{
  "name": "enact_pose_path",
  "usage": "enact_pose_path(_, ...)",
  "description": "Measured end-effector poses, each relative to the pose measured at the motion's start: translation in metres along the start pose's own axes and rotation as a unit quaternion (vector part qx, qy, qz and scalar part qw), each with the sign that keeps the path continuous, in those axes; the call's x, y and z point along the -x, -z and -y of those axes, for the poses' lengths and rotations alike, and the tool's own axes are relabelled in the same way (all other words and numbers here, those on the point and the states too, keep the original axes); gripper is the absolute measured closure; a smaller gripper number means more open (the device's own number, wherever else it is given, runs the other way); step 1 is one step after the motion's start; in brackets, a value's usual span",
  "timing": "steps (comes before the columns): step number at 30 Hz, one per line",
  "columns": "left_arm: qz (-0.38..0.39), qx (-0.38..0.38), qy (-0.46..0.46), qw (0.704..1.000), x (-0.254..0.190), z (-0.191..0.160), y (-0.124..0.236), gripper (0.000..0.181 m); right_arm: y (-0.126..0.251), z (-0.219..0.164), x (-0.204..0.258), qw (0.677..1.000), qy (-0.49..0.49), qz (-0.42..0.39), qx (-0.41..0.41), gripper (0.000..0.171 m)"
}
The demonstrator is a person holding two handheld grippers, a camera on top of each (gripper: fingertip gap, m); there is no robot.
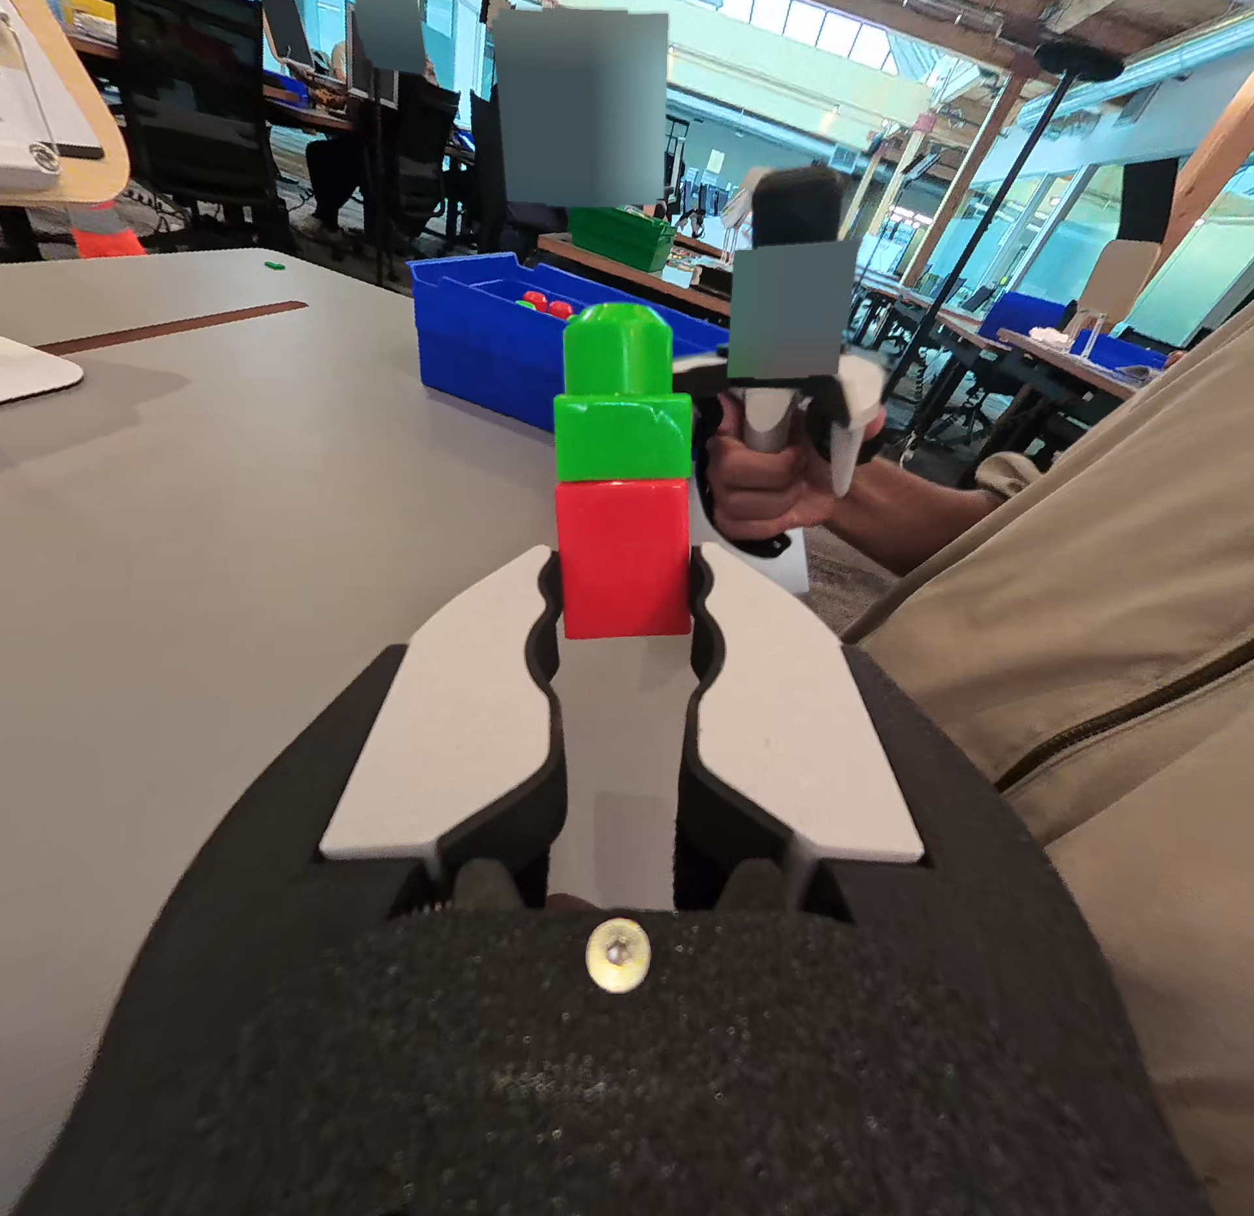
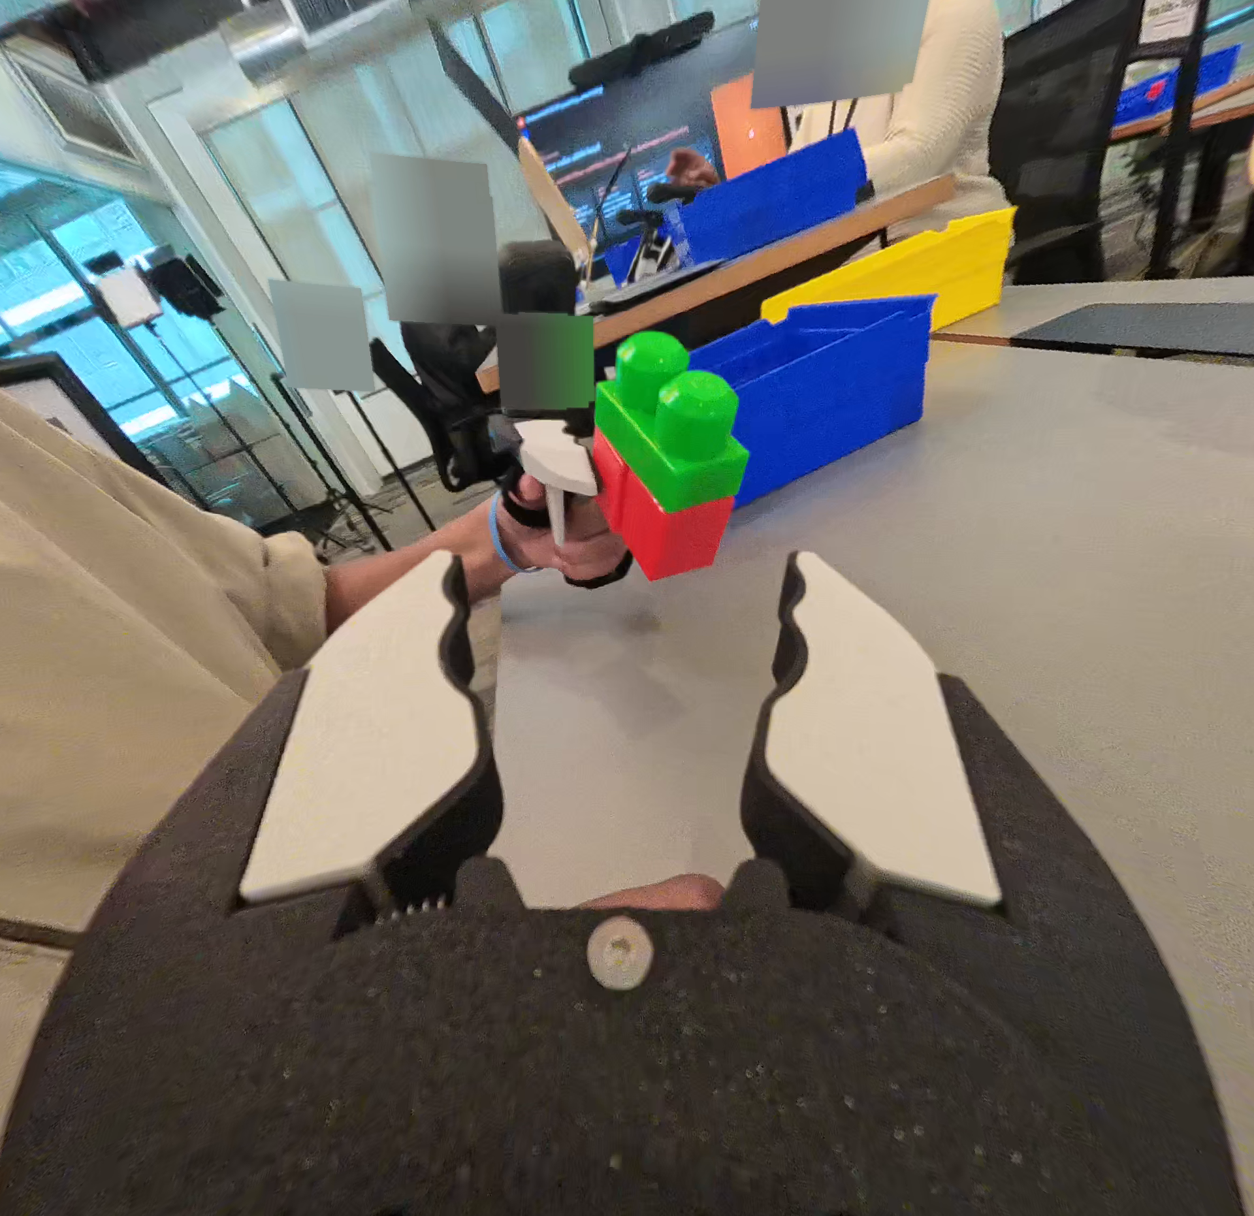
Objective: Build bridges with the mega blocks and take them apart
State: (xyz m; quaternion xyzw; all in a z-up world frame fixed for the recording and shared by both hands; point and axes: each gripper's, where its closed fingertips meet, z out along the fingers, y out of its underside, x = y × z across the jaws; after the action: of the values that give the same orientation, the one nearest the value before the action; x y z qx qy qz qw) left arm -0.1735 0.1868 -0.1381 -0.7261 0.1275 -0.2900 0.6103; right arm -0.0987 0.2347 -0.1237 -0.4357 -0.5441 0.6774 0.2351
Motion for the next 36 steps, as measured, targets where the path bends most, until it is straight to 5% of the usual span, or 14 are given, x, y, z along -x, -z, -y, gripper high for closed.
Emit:
enact_pose_path(19,-0.122,-0.049,0.048,0.990,-0.041,0.016,-0.016,0.146,-0.053,0.001,0.023,0.997,0.056,0.047,-0.006,0.107)
enact_pose_path(25,-0.126,-0.066,0.056,0.988,-0.041,0.018,-0.024,0.146,-0.054,0.013,0.017,0.997,0.031,0.035,-0.056,0.127)
enact_pose_path(36,-0.081,-0.084,0.065,0.991,-0.027,0.008,-0.038,0.146,-0.050,0.006,0.000,0.999,-0.012,0.013,-0.043,0.131)
